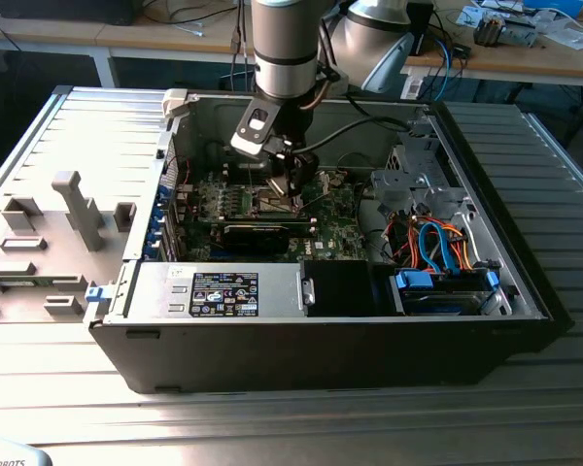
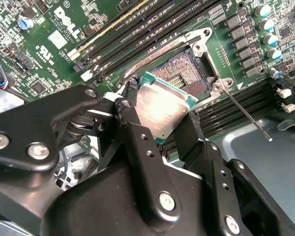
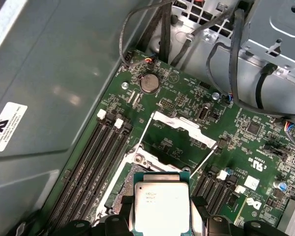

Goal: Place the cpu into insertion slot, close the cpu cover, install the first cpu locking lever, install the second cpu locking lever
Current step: 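Place the cpu into insertion slot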

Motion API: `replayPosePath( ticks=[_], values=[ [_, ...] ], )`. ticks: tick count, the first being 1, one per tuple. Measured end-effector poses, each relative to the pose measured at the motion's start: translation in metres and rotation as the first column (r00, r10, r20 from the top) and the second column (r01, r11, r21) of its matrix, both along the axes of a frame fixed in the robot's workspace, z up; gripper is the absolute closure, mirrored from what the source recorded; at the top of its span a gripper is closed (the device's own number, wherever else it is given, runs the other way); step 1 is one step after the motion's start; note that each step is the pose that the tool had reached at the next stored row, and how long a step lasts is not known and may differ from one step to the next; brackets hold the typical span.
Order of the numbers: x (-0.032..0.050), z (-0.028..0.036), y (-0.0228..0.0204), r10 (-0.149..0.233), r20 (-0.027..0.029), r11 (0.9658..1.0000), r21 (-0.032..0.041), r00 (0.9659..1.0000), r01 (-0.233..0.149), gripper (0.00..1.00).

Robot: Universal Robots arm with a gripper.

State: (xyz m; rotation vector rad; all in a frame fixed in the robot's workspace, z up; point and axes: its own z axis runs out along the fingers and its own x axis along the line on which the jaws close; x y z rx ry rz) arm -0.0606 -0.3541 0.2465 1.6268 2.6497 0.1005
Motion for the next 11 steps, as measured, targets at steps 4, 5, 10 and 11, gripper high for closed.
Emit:
replayPosePath(
  ticks=[4, 5, 10, 11],
  values=[
    [0.0000, -0.0011, 0.0000, -0.027, 0.0000, 0.9996, -0.0008, 0.9996, 0.027, 0.46],
    [0.0000, -0.0013, 0.0000, -0.031, 0.0001, 0.9995, -0.0010, 0.9995, 0.031, 0.46],
    [0.0000, -0.0029, 0.0003, -0.068, 0.0001, 0.9977, -0.0023, 0.9977, 0.068, 0.46],
    [0.0000, -0.0031, 0.0003, -0.074, 0.0001, 0.9973, -0.0026, 0.9973, 0.074, 0.46]
  ],
)
